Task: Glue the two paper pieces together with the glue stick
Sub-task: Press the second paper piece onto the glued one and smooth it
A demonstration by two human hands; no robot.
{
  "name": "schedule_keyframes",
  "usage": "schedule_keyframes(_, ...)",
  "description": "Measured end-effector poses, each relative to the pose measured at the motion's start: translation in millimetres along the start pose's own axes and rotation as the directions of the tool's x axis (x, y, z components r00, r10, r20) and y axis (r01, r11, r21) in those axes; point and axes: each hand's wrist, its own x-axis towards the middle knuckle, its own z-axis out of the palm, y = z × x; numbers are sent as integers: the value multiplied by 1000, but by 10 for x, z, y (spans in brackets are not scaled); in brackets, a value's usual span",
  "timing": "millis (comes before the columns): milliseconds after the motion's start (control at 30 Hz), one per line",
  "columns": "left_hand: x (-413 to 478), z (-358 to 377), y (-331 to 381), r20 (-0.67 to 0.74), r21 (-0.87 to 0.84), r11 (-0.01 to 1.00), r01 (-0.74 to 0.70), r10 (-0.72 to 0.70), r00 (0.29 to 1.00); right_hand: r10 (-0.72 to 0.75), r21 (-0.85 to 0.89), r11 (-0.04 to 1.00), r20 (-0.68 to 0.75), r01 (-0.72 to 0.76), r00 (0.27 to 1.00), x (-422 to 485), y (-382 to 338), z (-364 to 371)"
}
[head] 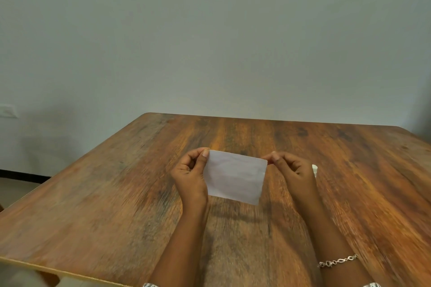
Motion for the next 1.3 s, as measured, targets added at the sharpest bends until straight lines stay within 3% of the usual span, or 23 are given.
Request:
schedule_keyframes(233, -23, 6, 11, -27, -1, 999, 37, -37, 999, 76, 61, 995, 68, -80, 995, -43, 30, 6)
schedule_keyframes(400, -86, 14, 61, -25, 53, 997, 47, -46, 999, 62, 35, 997, 1, -62, 998, -11, 40, 78)
schedule_keyframes(500, -145, 18, 174, 53, 304, 917, -258, 254, 966, 38, -12, 999, -19, -38, 999, -9, 40, 98)
schedule_keyframes(567, -183, 73, 262, 246, 404, 765, -502, 438, 865, -1, -56, 998, -19, 0, 1000, -16, 32, 123)
schedule_keyframes(600, -204, 117, 300, 349, 411, 708, -575, 460, 816, -21, -71, 997, -11, 20, 1000, -22, 26, 138)
schedule_keyframes(667, -247, 207, 337, 518, 404, 646, -648, 422, 744, -57, -85, 995, 18, 58, 998, -36, 23, 164)
schedule_keyframes(767, -277, 304, 317, 632, 430, 619, -657, 313, 709, -76, -98, 992, 54, 81, 996, -61, 14, 193)
schedule_keyframes(1300, -209, 295, 308, 621, 457, 679, -575, 219, 753, -128, -140, 978, 182, 154, 975, -60, -13, 189)
